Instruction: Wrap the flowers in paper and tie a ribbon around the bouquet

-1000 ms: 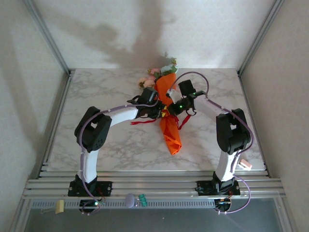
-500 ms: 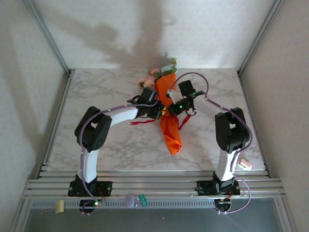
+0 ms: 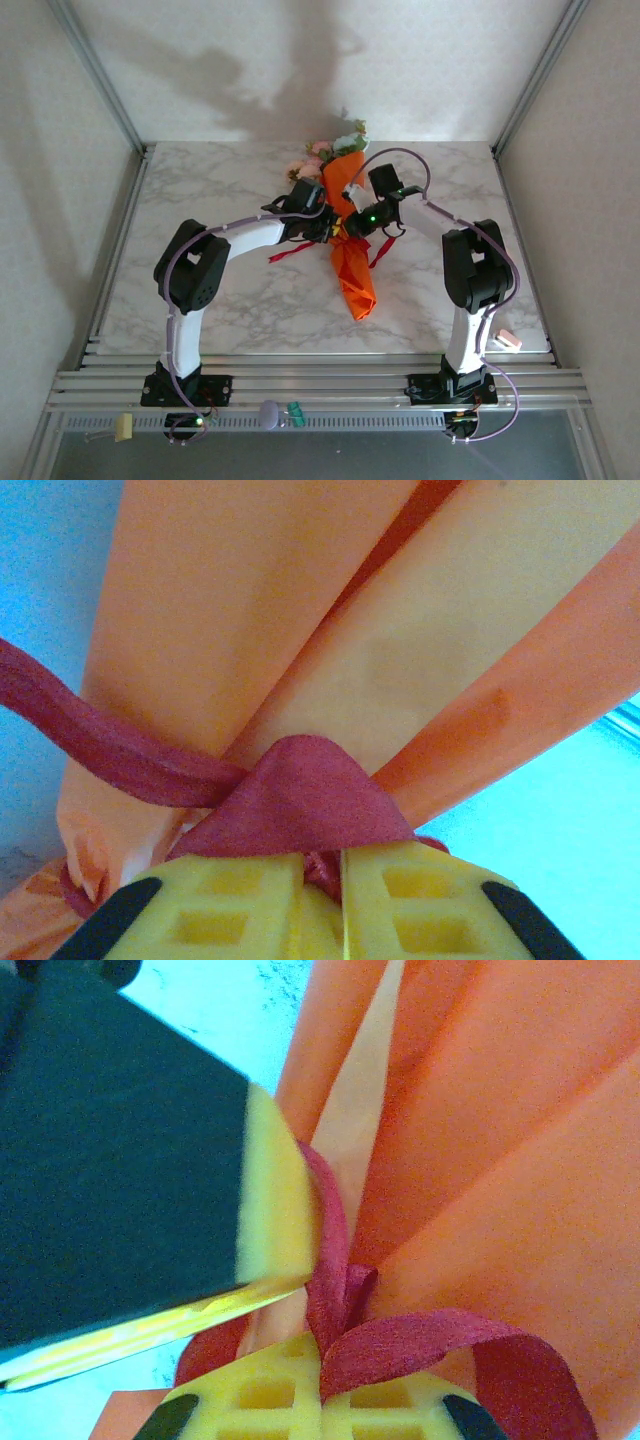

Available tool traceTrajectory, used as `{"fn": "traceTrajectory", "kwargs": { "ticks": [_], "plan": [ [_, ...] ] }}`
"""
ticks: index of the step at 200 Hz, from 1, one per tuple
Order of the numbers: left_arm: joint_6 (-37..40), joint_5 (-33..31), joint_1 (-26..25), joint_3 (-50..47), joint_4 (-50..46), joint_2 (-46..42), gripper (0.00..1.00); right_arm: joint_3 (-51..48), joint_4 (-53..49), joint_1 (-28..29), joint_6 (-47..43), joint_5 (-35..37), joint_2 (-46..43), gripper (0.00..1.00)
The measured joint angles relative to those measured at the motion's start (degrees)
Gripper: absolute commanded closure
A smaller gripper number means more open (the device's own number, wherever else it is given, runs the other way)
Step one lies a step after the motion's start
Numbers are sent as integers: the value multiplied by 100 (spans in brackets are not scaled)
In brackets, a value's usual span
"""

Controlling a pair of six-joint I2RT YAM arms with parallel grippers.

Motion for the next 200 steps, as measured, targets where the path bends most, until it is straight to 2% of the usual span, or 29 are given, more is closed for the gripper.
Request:
{"fn": "traceTrajectory", "kwargs": {
  "ticks": [56,129,200],
  "plan": [
    [160,-236,116,-291,-46,-302,72,0,2,57,37,-470,0,100],
    [157,-391,131,-822,-74,-726,71,11,-20,293,37,-944,-2,100],
    [157,-492,129,-870,-195,-994,67,9,7,269,101,-1239,-17,100]
  ]
}}
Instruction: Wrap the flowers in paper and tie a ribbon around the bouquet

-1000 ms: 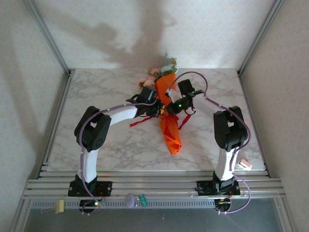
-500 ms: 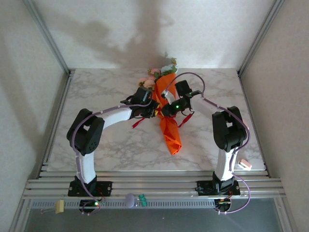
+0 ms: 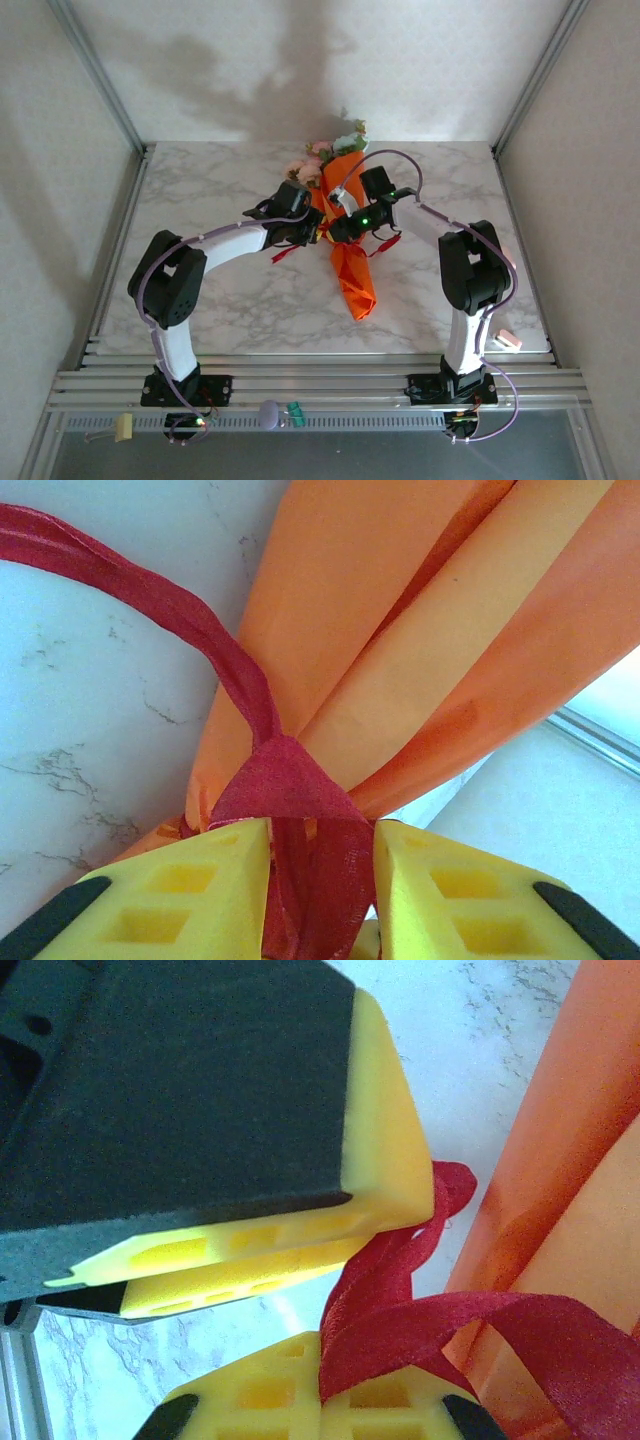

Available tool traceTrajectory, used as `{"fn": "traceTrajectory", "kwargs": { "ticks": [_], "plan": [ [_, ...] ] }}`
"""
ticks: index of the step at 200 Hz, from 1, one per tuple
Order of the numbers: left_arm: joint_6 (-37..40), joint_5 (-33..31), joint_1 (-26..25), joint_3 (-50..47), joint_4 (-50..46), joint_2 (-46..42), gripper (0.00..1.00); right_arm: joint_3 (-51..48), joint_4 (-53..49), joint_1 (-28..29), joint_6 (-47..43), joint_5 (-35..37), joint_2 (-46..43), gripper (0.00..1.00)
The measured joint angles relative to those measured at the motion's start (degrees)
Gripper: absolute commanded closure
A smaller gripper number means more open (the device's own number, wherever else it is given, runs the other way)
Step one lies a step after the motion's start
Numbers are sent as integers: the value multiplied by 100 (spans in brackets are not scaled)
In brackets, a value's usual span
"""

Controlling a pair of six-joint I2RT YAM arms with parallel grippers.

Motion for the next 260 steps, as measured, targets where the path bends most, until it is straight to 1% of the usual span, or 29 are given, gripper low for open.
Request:
{"fn": "traceTrajectory", "kwargs": {
  "ticks": [26,46,57,67,81,90,108,133,165,204,239,260],
  "plan": [
    [0,0,-9,0,-20,0,67,0,-4,-142,61,90,0,100],
    [4,-2,-28,24,-94,0,69,2,-11,-273,92,177,0,100],
    [11,-2,-46,59,-140,0,75,7,-26,-328,111,219,0,100],
    [39,-2,-72,94,-164,0,83,13,-31,-361,127,240,0,100],
    [48,-2,-122,129,-160,0,92,33,-31,-391,181,245,0,100],
    [44,0,-155,136,-155,0,95,50,-24,-411,219,240,2,100],
    [15,11,-223,136,-144,2,97,107,-24,-437,280,203,35,100],
    [-39,90,-278,173,-94,57,97,179,9,-503,393,74,133,100],
    [-109,151,-280,308,28,260,90,181,0,-588,476,-46,223,100],
    [-245,201,-273,387,216,557,88,181,0,-636,518,-153,232,100],
    [-380,247,-227,391,358,693,83,181,2,-675,531,-212,258,100],
    [-450,256,-203,417,407,693,81,181,4,-684,535,-212,282,100]
  ]
}}
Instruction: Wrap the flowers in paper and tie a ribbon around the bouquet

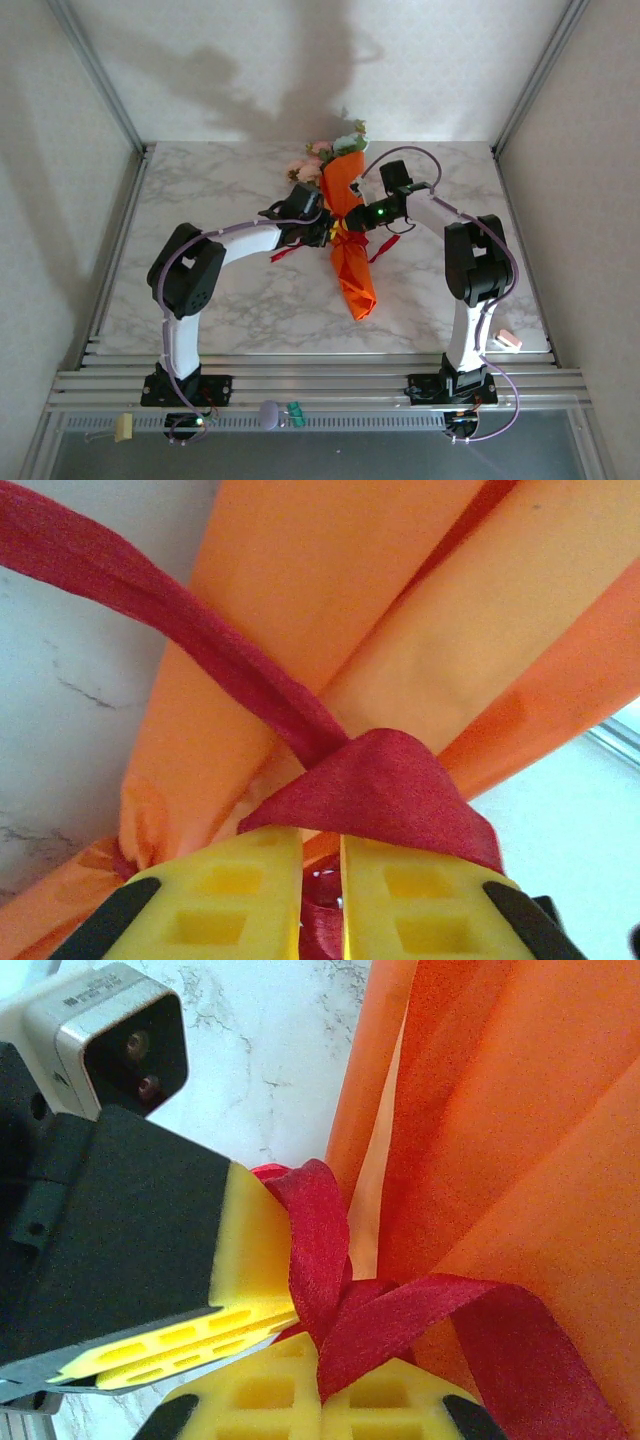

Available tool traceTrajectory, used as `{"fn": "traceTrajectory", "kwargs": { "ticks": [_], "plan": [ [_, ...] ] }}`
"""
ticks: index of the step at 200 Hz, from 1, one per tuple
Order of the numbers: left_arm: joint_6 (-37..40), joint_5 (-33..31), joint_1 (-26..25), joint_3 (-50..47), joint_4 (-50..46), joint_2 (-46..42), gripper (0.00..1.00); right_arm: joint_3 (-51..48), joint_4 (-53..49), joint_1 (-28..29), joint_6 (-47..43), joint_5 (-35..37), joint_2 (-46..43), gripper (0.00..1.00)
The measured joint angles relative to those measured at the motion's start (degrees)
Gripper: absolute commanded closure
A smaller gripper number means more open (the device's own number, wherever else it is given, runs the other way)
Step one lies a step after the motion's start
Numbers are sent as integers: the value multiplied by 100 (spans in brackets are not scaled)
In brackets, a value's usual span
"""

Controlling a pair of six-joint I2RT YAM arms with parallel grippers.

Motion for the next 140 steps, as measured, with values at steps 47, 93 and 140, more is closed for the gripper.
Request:
{"fn": "traceTrajectory", "kwargs": {
  "ticks": [47,93,140],
  "plan": [
    [-140,33,15,20,155,0,80,0,42,0,2,-4,2,100],
    [-269,103,13,22,319,92,79,-15,94,0,44,-48,2,100],
    [-374,179,15,101,413,260,79,-63,140,0,46,-105,2,100]
  ]
}}
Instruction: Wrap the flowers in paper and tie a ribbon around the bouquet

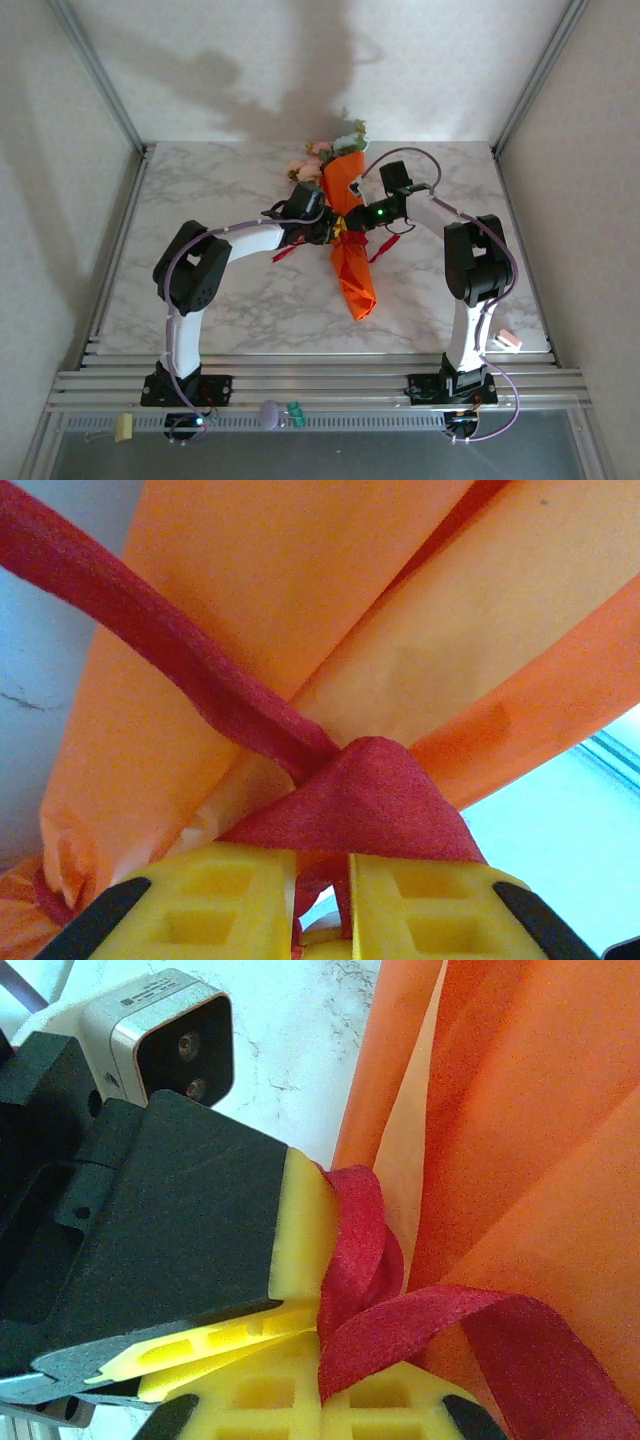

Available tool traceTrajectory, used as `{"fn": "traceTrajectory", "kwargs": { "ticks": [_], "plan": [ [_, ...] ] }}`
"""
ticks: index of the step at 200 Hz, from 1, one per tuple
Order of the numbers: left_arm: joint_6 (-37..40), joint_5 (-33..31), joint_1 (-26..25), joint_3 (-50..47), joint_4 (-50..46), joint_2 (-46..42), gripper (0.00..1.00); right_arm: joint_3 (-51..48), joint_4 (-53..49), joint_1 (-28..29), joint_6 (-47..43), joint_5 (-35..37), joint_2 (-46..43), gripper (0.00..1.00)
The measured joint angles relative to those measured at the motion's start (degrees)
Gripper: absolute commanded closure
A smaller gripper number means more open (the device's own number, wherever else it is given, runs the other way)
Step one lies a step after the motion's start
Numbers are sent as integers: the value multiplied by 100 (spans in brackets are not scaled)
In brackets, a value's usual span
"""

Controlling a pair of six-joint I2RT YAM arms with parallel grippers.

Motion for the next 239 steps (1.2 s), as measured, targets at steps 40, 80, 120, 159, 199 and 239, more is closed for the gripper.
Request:
{"fn": "traceTrajectory", "kwargs": {
  "ticks": [40,80,120,159,199,239],
  "plan": [
    [-129,-2,0,-2,103,9,77,-2,9,0,-2,-26,0,100],
    [-299,24,0,-15,168,7,76,-24,4,-4,-4,-26,0,100],
    [-511,136,-7,-55,319,9,78,-24,9,-26,-4,-42,0,100],
    [-671,197,-7,-105,402,9,91,-24,11,-48,-4,-46,0,100],
    [-752,195,-2,-181,542,9,100,-33,4,-63,-4,-42,0,100],
    [-728,195,-2,-249,590,9,100,-33,-35,-74,-28,24,-2,100]
  ]
}}
